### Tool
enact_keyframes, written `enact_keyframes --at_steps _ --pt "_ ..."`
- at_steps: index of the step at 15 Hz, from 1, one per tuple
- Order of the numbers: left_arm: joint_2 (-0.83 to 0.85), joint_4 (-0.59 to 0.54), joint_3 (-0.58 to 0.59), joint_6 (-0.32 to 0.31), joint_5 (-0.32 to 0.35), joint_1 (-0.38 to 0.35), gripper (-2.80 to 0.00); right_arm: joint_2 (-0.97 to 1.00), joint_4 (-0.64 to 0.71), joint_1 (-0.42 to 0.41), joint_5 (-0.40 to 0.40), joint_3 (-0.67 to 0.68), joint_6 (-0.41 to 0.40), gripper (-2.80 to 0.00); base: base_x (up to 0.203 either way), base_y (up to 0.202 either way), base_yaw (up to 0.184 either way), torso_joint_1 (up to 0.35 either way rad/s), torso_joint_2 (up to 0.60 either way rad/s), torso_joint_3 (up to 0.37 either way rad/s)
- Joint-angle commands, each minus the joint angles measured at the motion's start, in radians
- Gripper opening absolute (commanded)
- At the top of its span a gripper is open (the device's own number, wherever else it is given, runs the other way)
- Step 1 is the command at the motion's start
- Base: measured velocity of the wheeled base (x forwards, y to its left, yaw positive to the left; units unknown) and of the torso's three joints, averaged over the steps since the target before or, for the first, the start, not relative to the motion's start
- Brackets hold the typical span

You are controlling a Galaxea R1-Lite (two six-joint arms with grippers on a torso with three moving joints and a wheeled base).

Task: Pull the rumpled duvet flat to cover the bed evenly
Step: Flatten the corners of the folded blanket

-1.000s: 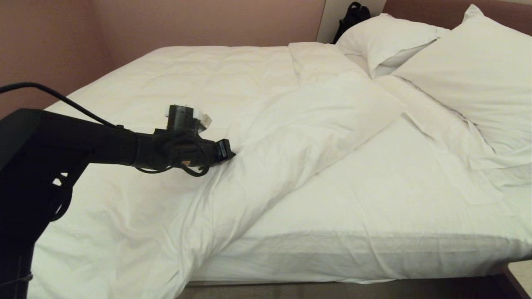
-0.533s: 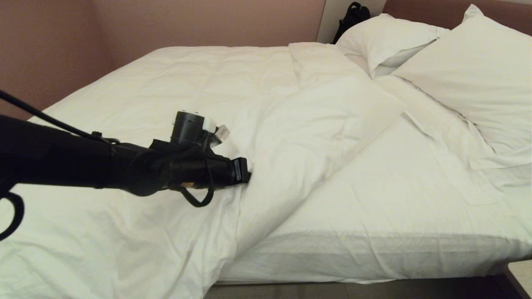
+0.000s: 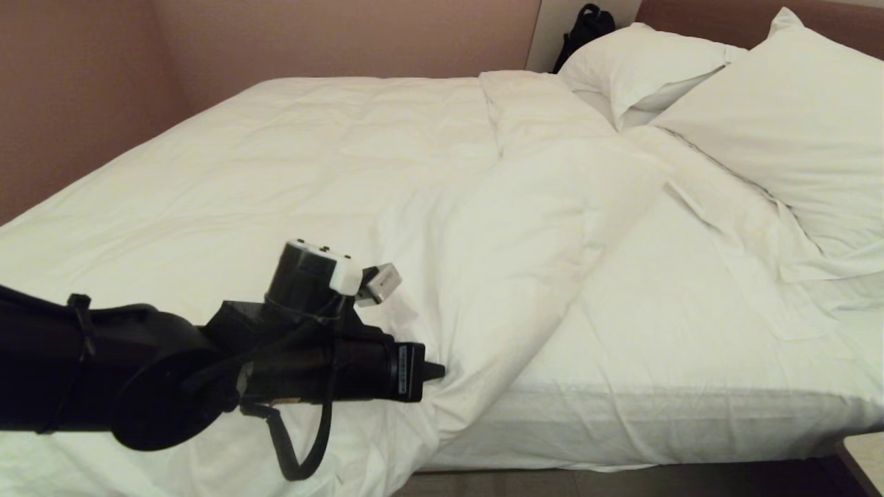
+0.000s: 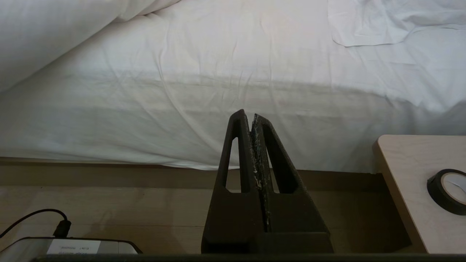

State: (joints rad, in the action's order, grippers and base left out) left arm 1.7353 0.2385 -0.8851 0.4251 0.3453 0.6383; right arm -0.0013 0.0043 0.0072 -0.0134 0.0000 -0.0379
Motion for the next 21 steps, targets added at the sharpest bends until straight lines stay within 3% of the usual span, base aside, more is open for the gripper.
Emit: enact_keyframes --at_steps 1,4,6,17,19,20,21 --pt "0.015 0.037 0.059 -0.005 0.002 0.021 -2.80 0.001 0.000 0.000 0.000 0.000 0.000 -2.80 0.000 0.000 0.000 0.000 0.00 0.000" --pt "0.094 0.233 0.160 -0.008 0.001 0.060 -2.80 0.001 0.000 0.000 0.000 0.000 0.000 -2.80 0.000 0.000 0.000 0.000 0.00 0.000" --pt "0.121 0.294 0.196 -0.008 -0.002 0.085 -2.80 0.001 0.000 0.000 0.000 0.000 0.000 -2.80 0.000 0.000 0.000 0.000 0.00 0.000" --pt "0.119 0.308 0.215 0.001 -0.003 0.135 -2.80 0.001 0.000 0.000 0.000 0.000 0.000 -2.80 0.000 0.000 0.000 0.000 0.00 0.000" --pt "0.118 0.310 0.215 0.001 -0.027 0.146 -2.80 0.001 0.000 0.000 0.000 0.000 0.000 -2.80 0.000 0.000 0.000 0.000 0.00 0.000" --pt "0.116 0.311 0.215 -0.001 -0.030 0.150 0.00 0.001 0.000 0.000 0.000 0.000 0.000 -2.80 0.000 0.000 0.000 0.000 0.00 0.000" --pt "0.114 0.311 0.215 0.000 -0.031 0.152 0.00 0.001 0.000 0.000 0.000 0.000 0.000 -2.80 0.000 0.000 0.000 0.000 0.00 0.000"
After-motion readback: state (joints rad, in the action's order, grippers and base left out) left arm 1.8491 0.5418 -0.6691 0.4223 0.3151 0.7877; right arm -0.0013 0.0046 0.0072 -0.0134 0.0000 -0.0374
